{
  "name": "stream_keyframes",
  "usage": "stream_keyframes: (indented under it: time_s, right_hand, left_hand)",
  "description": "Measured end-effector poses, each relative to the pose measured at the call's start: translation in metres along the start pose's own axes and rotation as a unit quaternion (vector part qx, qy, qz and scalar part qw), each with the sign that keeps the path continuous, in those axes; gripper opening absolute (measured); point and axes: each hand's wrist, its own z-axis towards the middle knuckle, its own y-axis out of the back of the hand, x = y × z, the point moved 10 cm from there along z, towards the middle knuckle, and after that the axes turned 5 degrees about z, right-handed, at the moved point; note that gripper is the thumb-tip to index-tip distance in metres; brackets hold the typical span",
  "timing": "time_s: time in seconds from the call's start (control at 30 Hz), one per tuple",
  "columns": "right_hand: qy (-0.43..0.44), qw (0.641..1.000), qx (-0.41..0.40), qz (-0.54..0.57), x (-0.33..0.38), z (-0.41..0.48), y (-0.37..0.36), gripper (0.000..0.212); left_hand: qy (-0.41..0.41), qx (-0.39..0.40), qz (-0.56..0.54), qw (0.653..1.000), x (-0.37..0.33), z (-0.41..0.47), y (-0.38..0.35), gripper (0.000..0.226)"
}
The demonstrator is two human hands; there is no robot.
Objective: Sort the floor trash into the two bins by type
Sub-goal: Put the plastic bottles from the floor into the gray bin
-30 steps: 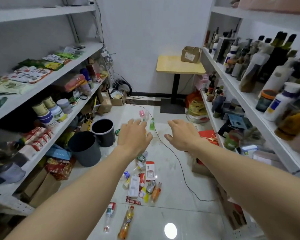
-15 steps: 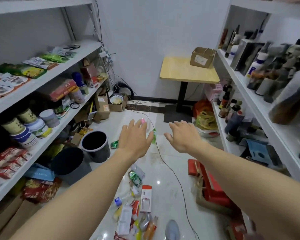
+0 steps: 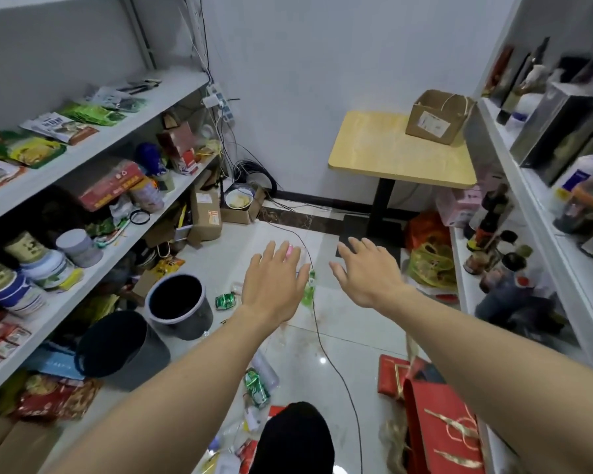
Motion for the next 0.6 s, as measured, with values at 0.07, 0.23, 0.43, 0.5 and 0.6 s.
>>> stream_keyframes:
  time_s: [0.07, 0.23, 0.43, 0.5, 0.6]
  right_hand:
    - [0.012, 1.000, 0.008, 0.005, -0.004, 0.024, -0.005, 0.053]
    - [0.023, 0.999, 0.036, -0.002, -0.016, 0.097, -0.029, 0.055]
    - [0.028, 0.995, 0.095, 0.000, -0.026, 0.209, -0.083, 0.055]
    - [0.023, 0.993, 0.114, 0.002, -0.028, 0.249, -0.101, 0.055]
    - [0.027, 0.992, 0.125, -0.010, -0.027, 0.305, -0.127, 0.054]
  left_hand:
    - [0.001, 0.005, 0.006, 1.000, 0.000, 0.024, -0.007, 0.051]
    - [-0.019, 0.017, 0.026, 0.999, 0.004, 0.095, -0.035, 0.046]
    - [-0.008, 0.060, -0.001, 0.998, 0.040, 0.198, -0.098, 0.049]
    - [0.007, 0.078, -0.028, 0.997, 0.056, 0.234, -0.123, 0.052]
    - [0.005, 0.095, -0.044, 0.994, 0.074, 0.279, -0.160, 0.053]
